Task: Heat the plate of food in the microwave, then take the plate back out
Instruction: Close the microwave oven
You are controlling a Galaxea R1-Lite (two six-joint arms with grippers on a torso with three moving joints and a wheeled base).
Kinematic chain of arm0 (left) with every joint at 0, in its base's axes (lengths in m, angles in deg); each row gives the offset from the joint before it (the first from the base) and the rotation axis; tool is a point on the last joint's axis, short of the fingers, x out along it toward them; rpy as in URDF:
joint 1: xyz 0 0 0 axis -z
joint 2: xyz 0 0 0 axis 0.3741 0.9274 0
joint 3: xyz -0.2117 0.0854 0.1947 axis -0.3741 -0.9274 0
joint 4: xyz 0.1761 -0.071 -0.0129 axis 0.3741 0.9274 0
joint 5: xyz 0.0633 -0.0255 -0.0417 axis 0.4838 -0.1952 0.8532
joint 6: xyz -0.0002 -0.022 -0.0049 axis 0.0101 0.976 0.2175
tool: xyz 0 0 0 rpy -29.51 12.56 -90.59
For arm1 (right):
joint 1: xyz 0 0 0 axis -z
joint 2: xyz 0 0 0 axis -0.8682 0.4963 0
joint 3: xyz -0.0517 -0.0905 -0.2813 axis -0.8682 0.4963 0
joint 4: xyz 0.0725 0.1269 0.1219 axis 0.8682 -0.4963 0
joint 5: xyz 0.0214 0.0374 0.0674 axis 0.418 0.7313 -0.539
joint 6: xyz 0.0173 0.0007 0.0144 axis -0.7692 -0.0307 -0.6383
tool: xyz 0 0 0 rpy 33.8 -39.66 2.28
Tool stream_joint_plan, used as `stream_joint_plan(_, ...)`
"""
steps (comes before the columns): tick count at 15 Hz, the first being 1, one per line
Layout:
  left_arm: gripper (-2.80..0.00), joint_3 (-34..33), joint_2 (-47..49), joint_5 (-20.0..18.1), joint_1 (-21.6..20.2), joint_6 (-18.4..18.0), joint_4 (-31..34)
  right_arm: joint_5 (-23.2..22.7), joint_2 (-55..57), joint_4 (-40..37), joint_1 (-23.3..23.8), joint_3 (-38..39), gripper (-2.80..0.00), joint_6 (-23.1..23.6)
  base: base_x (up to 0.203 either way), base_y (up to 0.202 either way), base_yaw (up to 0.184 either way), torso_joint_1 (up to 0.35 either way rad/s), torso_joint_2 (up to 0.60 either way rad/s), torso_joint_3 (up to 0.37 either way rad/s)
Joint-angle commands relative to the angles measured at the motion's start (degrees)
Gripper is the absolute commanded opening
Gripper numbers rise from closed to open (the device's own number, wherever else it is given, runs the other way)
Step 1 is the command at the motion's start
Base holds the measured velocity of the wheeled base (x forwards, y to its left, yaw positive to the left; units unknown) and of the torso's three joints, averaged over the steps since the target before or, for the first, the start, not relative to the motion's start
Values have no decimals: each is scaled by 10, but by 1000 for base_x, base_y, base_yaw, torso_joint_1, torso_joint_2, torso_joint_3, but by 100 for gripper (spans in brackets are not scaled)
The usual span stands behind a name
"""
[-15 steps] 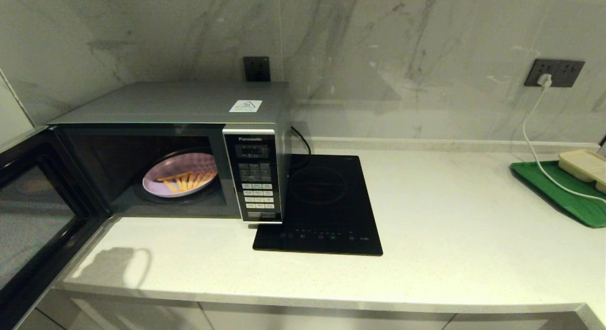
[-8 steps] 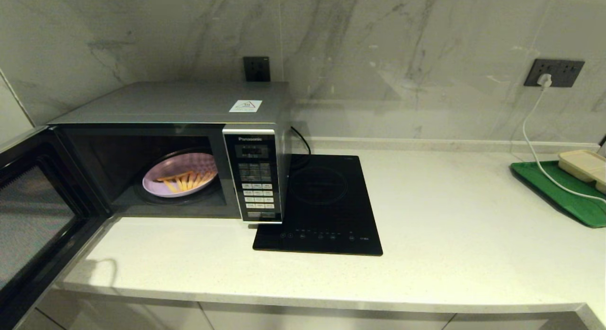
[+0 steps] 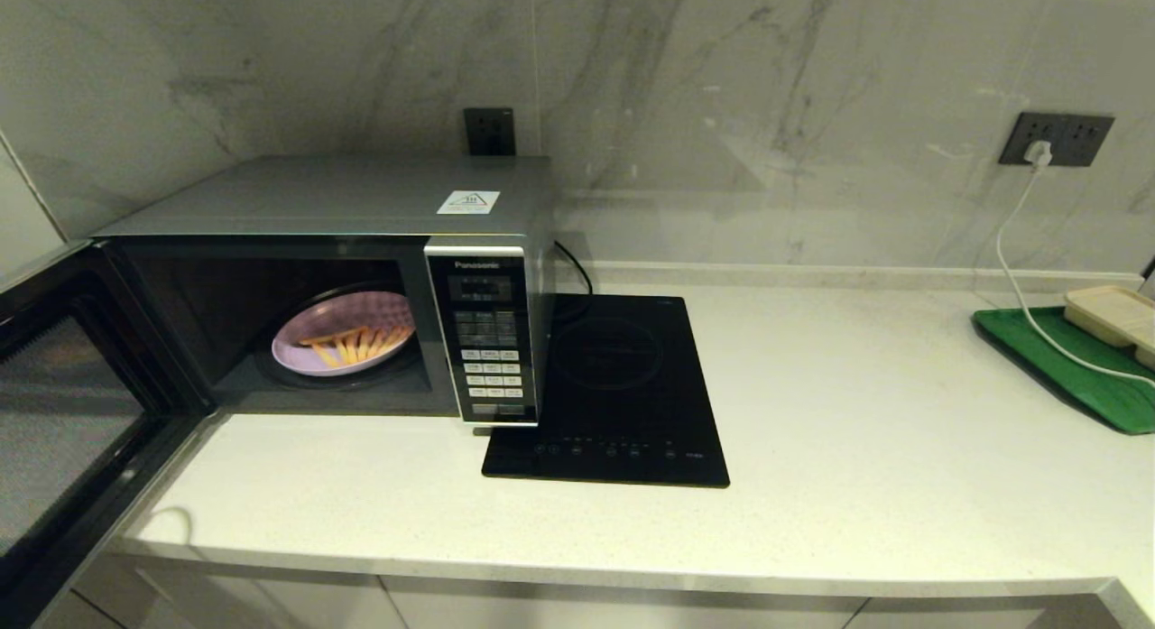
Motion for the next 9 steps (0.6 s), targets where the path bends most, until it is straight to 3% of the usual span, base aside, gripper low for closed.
stream_joint_plan(1,-280,-6,1,-1,9,4,4,0,-1,-1,0,0,-280,0,0,0,0,0,0,0)
stream_joint_plan(5,-280,-6,-16,-3,59,17,12,0,0,-1,0,0,-280,0,0,0,0,0,0,0)
stream_joint_plan(9,-280,-6,-50,-78,157,69,54,0,0,-1,0,0,-280,0,0,0,0,0,0,0)
